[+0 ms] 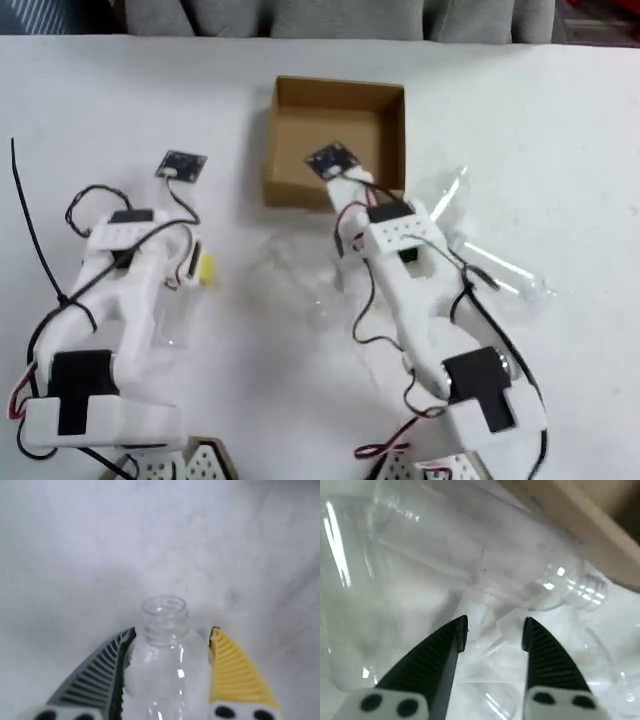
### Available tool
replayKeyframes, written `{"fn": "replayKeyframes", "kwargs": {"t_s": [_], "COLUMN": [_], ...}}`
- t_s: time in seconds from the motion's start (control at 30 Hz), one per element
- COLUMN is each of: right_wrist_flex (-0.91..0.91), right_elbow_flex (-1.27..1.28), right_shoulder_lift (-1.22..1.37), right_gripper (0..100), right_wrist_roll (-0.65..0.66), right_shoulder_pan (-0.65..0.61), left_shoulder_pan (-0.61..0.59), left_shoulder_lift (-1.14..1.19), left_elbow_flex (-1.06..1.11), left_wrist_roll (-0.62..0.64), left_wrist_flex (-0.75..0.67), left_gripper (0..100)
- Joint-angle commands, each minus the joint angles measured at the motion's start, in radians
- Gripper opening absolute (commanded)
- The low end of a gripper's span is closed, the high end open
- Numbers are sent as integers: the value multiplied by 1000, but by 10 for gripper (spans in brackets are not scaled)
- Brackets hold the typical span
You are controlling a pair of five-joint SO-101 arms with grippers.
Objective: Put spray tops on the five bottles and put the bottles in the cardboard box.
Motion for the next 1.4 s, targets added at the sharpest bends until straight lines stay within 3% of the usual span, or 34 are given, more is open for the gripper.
{"fn": "replayKeyframes", "kwargs": {"t_s": [0.0,0.1,0.5,0.77,0.93,1.03,1.37], "right_wrist_flex": [35,120,440,568,544,489,277], "right_elbow_flex": [-48,-115,-321,-310,-212,-147,21], "right_shoulder_lift": [79,108,24,-136,-226,-269,-275], "right_gripper": [67,15,17,22,116,116,171], "right_wrist_roll": [75,80,78,8,-46,-55,-48], "right_shoulder_pan": [-5,8,134,67,-39,-81,-85], "left_shoulder_pan": [-5,-5,-5,-5,-5,-5,-5], "left_shoulder_lift": [-54,-54,-54,-54,-54,-54,-54], "left_elbow_flex": [0,0,0,0,0,0,0], "left_wrist_roll": [-15,-15,-15,-15,-15,-15,-15], "left_wrist_flex": [-31,-31,-32,-32,-32,-32,-32], "left_gripper": [21,21,21,21,21,21,21]}}
